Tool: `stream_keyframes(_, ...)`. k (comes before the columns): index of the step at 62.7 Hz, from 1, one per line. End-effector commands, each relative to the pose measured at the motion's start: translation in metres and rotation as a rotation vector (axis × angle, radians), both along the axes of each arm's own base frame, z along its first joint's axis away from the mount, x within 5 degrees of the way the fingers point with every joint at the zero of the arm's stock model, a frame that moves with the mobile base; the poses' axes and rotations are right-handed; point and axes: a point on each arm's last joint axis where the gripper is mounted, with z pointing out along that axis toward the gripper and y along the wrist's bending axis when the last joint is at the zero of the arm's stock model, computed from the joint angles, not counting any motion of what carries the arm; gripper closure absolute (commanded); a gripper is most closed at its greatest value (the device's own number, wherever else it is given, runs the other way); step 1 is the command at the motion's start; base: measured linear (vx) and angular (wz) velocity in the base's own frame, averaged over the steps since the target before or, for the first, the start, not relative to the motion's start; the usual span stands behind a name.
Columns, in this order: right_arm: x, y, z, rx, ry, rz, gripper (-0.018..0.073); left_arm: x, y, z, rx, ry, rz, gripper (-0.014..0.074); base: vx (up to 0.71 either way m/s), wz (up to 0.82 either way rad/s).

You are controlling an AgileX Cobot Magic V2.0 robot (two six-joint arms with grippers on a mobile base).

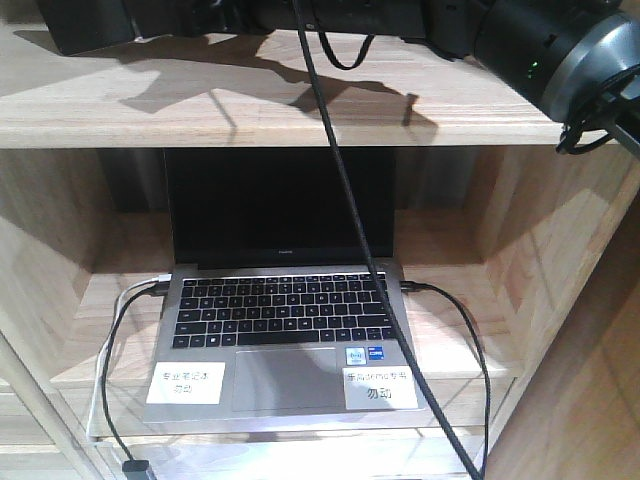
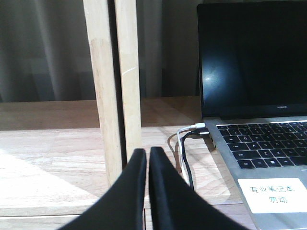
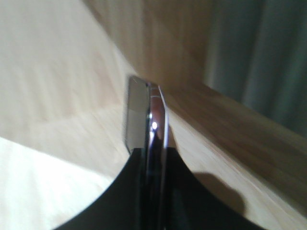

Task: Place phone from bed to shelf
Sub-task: 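Lower the phone flat onto the upper shelf and open the right gripper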

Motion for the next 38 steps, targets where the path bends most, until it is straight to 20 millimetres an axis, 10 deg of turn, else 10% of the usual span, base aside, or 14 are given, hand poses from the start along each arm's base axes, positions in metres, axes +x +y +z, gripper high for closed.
stream_keyframes(1, -0.0103, -0.0104, 0.0306, 0.044, -0.075, -0.039, 0.0549, 0.0003, 0.0007, 0.0071, -0.009, -0.082, 0.007, 0.0596, 0.00, 0.00)
stream_keyframes(38, -0.0045, -0.0149, 0.0312, 0.041, -0.091, -0.106, 0.0069, 0.0003, 0.0007, 0.0071, -0.009, -0.082, 0.007, 0.0596, 0.00, 0.00)
